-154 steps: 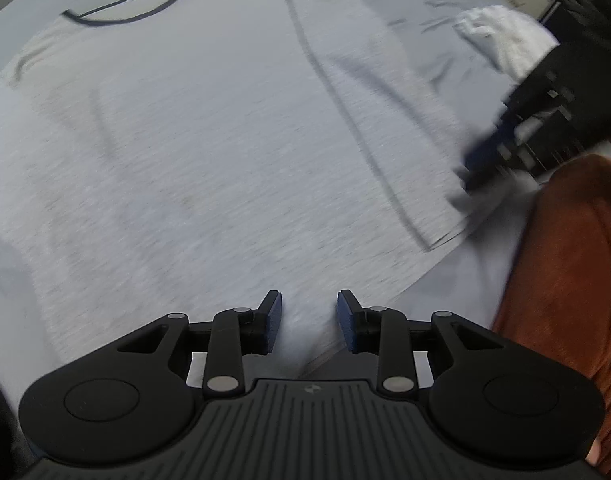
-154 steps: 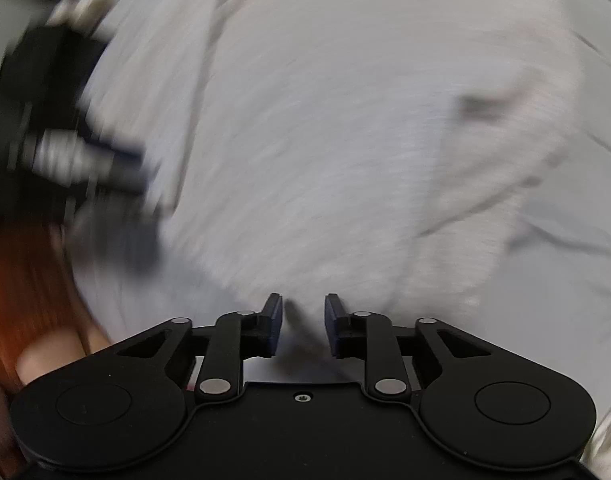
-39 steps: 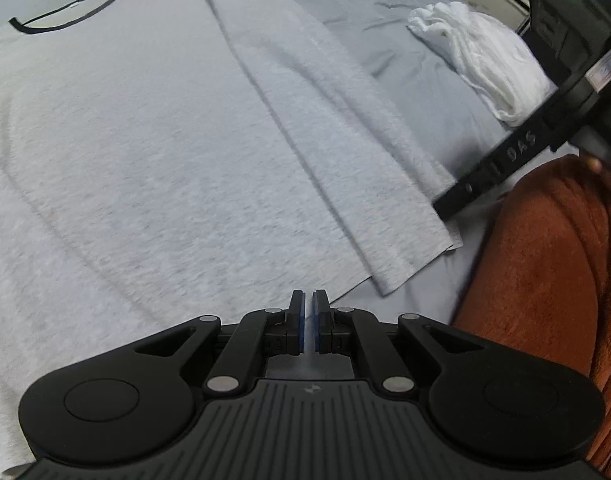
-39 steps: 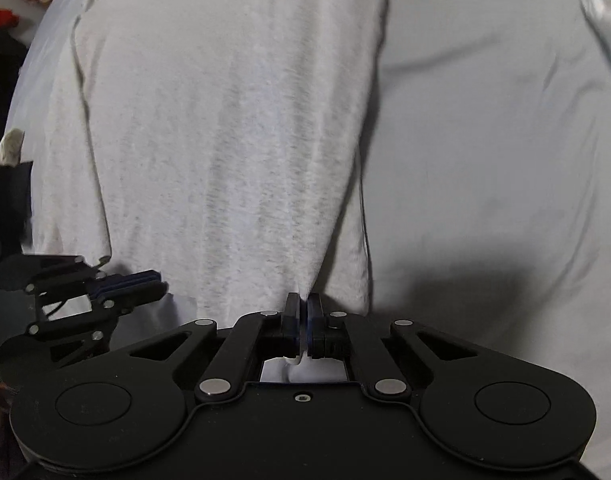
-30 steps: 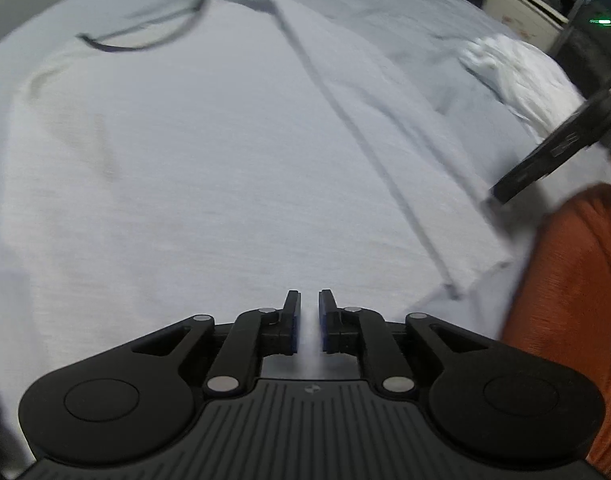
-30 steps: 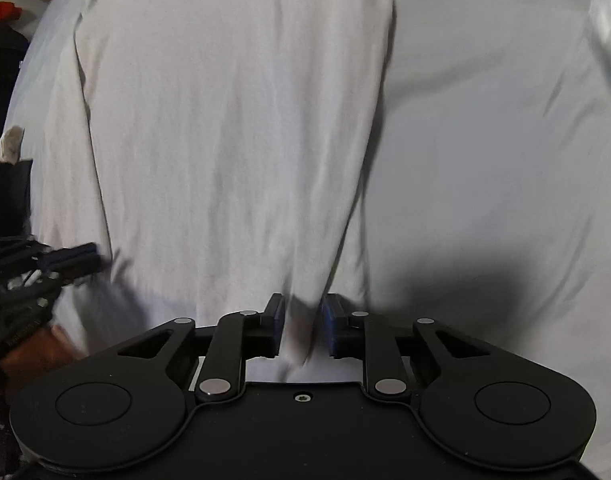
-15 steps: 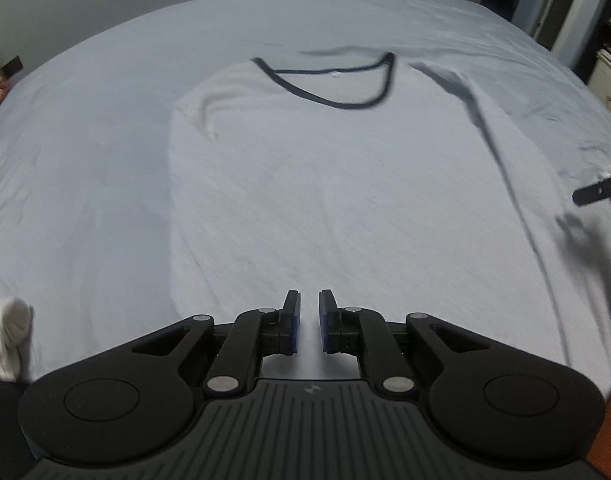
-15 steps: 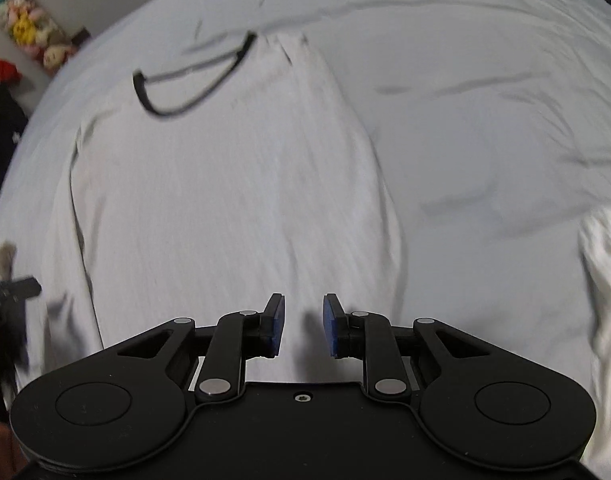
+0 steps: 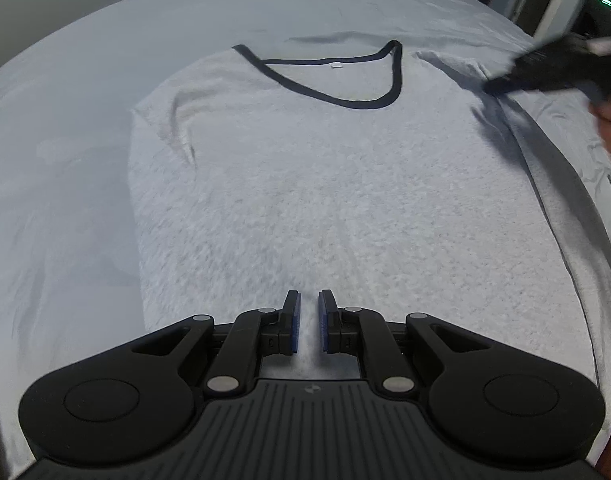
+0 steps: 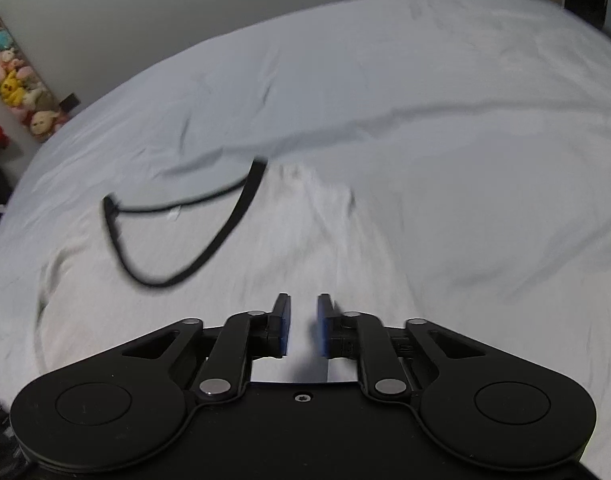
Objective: Fold clothes
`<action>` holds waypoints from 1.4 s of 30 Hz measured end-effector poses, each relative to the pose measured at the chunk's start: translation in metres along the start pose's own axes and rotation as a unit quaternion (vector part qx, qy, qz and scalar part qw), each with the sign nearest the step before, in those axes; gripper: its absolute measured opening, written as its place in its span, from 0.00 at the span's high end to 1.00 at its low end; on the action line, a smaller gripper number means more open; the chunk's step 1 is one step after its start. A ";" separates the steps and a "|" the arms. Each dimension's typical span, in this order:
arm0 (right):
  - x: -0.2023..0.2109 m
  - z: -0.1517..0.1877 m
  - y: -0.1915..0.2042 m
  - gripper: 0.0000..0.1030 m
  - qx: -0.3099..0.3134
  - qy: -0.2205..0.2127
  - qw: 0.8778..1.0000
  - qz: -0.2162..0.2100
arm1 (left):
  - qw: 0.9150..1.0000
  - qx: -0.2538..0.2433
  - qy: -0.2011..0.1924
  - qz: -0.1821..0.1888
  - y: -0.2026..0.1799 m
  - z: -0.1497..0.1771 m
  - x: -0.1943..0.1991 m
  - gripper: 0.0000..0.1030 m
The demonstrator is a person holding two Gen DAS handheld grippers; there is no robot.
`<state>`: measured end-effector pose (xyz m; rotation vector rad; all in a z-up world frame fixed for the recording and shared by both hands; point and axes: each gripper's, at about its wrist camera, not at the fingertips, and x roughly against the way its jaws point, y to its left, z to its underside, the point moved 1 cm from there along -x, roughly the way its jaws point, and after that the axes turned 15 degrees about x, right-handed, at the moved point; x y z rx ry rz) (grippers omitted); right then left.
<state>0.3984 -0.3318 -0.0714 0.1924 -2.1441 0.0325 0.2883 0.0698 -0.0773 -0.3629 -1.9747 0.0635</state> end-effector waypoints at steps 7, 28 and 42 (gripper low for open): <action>-0.044 -0.024 -0.020 0.94 -0.005 0.015 0.999 0.052 | 0.999 -0.014 0.007 0.029 0.011 -0.004 -0.005 0.91; 0.032 0.063 0.091 0.87 0.075 0.131 0.968 -0.202 | 0.998 -0.038 0.041 -0.035 0.012 0.053 0.064 0.81; 0.077 0.194 0.159 0.82 0.120 0.226 0.918 -0.304 | 0.999 -0.003 0.048 0.011 -0.008 0.108 0.096 0.81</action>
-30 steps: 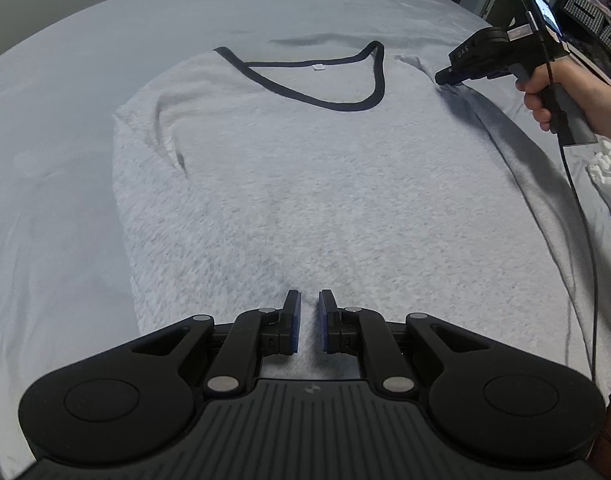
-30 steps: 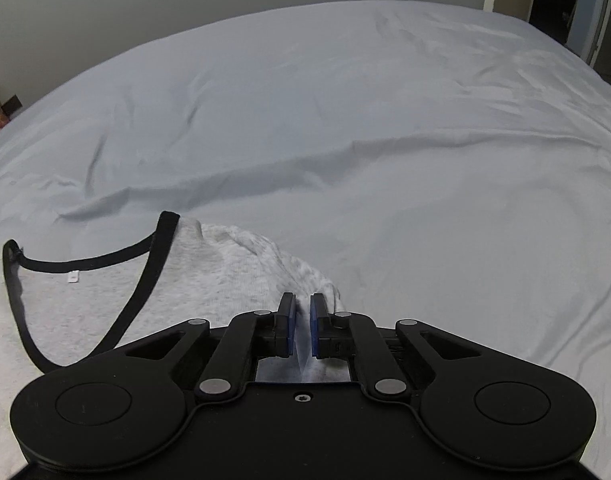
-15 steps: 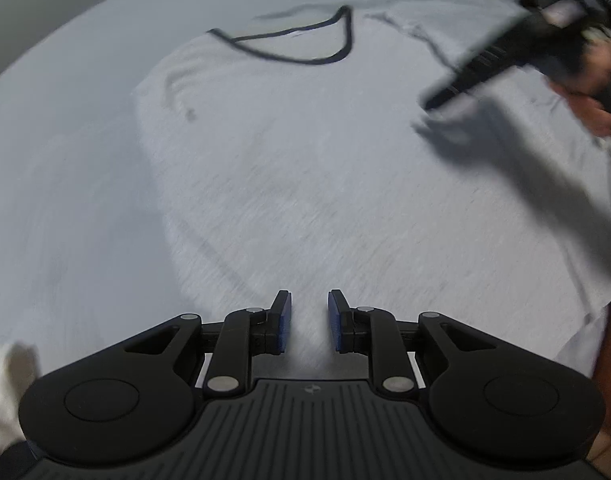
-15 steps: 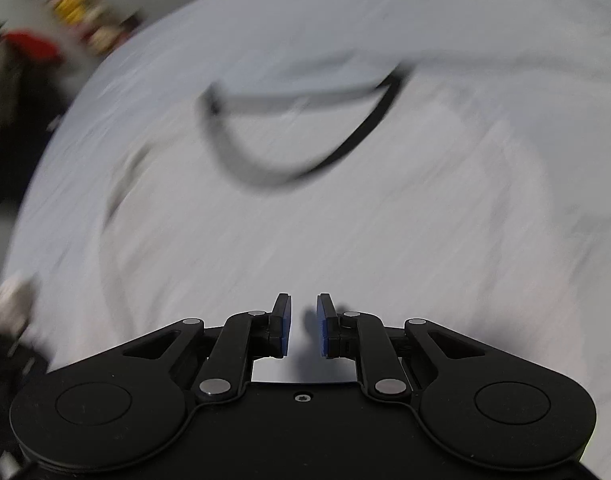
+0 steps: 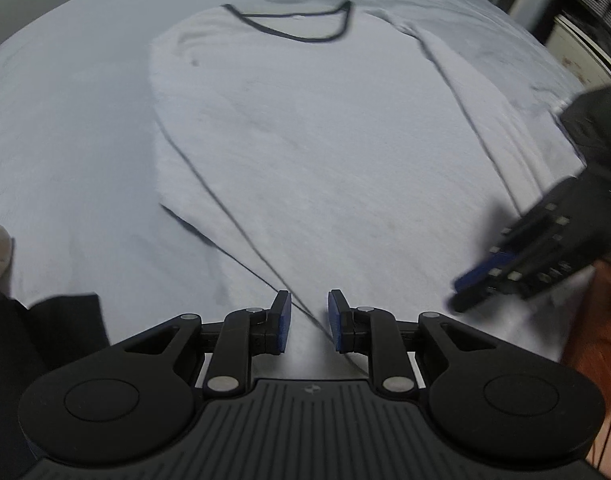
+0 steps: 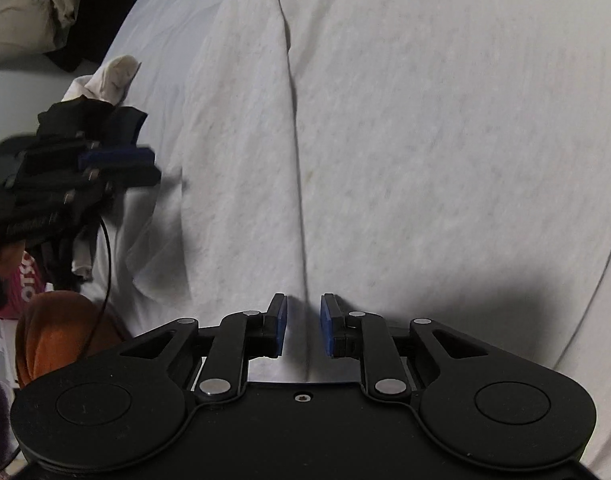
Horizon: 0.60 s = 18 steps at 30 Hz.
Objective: Fold clothes
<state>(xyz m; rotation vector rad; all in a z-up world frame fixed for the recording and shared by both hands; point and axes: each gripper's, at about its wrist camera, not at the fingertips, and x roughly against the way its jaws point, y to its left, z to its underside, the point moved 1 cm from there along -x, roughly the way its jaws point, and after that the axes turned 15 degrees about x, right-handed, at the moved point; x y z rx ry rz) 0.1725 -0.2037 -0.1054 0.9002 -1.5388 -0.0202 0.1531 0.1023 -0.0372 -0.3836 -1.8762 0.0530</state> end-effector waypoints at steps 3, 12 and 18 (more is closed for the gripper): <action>-0.007 0.001 0.006 0.81 -0.003 0.002 1.000 -0.002 | 1.000 -0.015 0.004 0.014 -0.008 0.010 0.001 0.81; 0.012 0.001 0.029 0.95 -0.025 -0.035 0.998 -0.035 | 0.987 -0.147 -0.019 0.062 -0.060 0.061 0.016 0.51; 0.021 -0.008 0.040 0.95 -0.037 -0.049 0.997 -0.042 | 0.982 -0.177 -0.063 0.015 -0.090 0.081 0.002 0.50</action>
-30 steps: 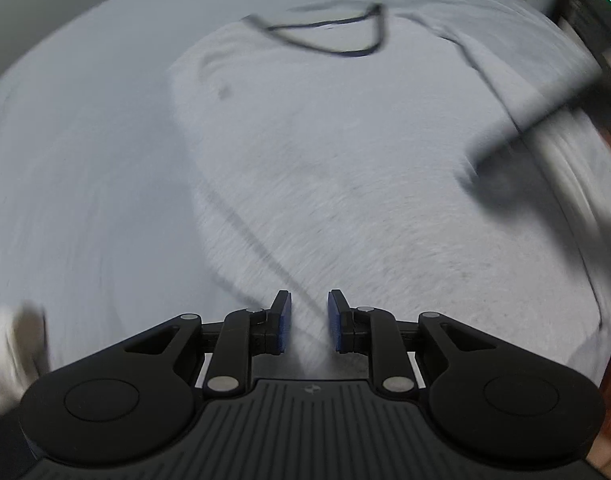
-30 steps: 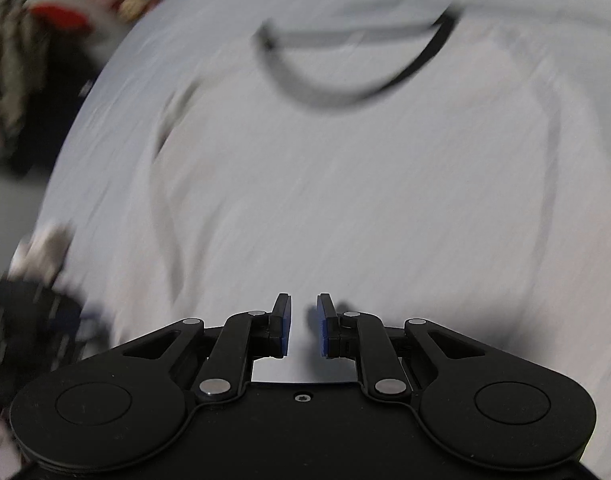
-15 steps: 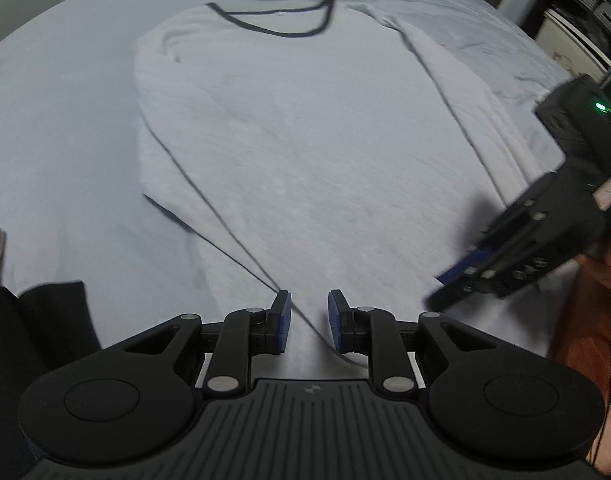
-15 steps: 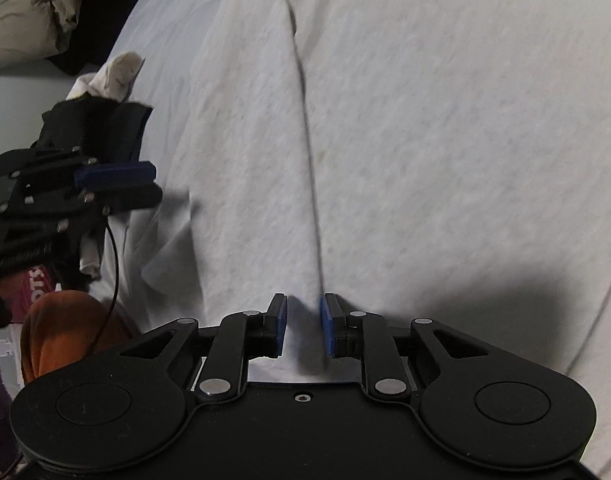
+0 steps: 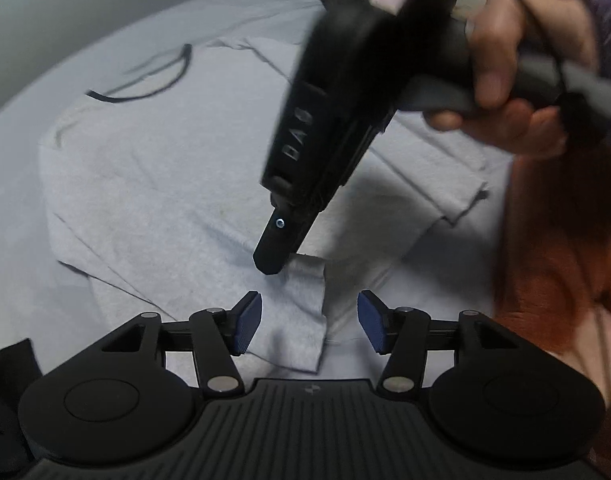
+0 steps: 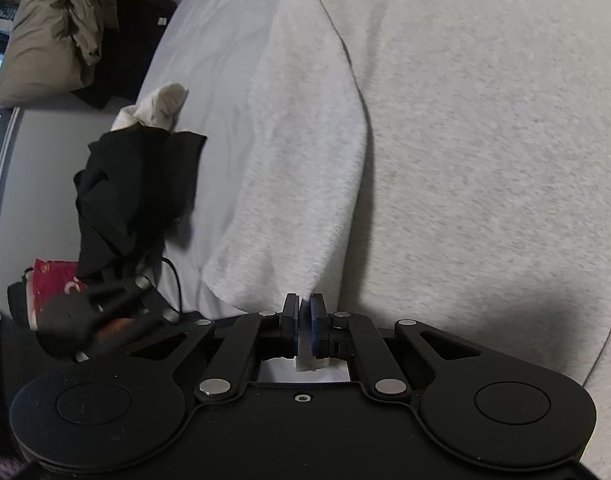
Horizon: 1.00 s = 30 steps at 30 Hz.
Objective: Fold clothes
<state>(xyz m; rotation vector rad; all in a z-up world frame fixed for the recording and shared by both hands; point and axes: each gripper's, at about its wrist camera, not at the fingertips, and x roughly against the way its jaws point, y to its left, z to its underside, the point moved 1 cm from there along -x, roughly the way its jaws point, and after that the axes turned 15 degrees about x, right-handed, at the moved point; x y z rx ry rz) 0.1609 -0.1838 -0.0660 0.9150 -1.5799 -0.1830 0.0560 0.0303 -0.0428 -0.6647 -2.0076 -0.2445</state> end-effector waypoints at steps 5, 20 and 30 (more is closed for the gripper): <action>0.007 0.000 0.003 0.95 -0.019 -0.005 1.000 -0.005 | 0.999 0.013 0.000 -0.035 -0.015 0.001 -0.014 0.50; 0.032 0.004 -0.018 0.90 -0.051 -0.024 0.998 0.019 | 0.995 -0.015 0.018 -0.095 -0.002 0.003 0.013 0.97; 0.028 -0.034 -0.042 0.83 -0.026 -0.018 0.996 0.087 | 0.990 -0.031 -0.018 -0.134 0.028 -0.002 0.088 0.98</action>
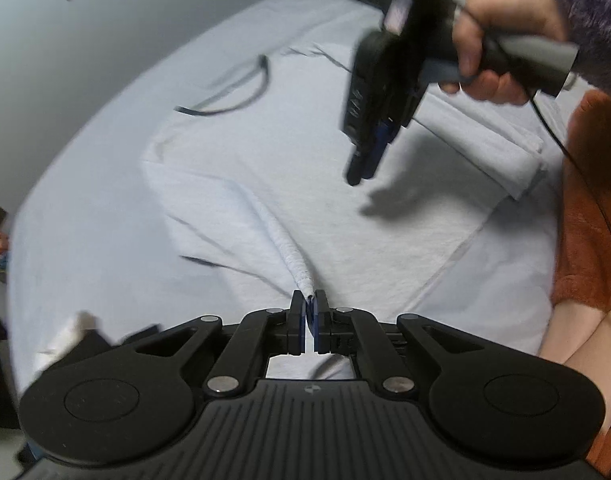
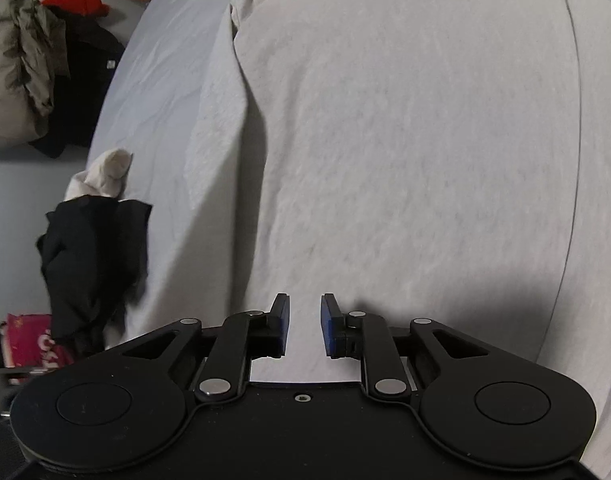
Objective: Fold clothes
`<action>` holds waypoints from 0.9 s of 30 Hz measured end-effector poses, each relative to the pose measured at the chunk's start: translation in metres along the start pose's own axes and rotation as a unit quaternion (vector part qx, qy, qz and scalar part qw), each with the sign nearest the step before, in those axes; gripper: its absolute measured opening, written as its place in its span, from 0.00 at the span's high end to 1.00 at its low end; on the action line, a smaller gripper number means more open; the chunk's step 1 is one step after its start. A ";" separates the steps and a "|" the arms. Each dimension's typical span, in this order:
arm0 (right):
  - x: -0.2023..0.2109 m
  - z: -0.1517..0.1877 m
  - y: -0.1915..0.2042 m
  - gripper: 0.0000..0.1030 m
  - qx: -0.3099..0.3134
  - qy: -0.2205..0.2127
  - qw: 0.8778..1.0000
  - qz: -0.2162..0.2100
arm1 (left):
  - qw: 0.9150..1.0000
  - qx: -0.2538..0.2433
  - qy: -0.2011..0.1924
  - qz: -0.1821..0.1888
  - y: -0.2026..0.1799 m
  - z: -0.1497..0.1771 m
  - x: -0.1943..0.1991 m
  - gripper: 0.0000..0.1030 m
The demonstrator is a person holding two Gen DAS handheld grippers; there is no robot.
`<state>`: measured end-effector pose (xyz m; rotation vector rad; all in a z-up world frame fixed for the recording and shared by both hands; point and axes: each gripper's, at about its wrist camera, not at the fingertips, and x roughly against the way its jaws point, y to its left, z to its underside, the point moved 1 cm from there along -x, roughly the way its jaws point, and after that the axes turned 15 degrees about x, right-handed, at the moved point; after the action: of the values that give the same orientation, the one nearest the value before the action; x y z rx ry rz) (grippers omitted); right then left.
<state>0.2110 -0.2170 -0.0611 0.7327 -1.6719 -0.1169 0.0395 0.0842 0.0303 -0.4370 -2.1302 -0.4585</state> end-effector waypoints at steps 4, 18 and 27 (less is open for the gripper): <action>-0.013 -0.010 0.009 0.83 0.027 0.006 1.000 0.000 | 1.000 0.001 -0.011 -0.019 0.018 -0.007 0.022 0.98; -0.038 -0.015 0.011 0.83 0.018 0.025 1.000 0.001 | 0.981 -0.159 0.047 0.098 -0.056 0.012 -0.001 0.98; -0.026 -0.010 -0.002 0.83 0.006 0.025 0.999 0.025 | 0.964 -0.193 0.132 0.131 -0.087 0.023 -0.078 0.98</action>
<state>0.2228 -0.2021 -0.0820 0.6969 -1.6443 -0.0529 0.0251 0.0084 -0.0603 -0.8190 -1.6953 -0.7372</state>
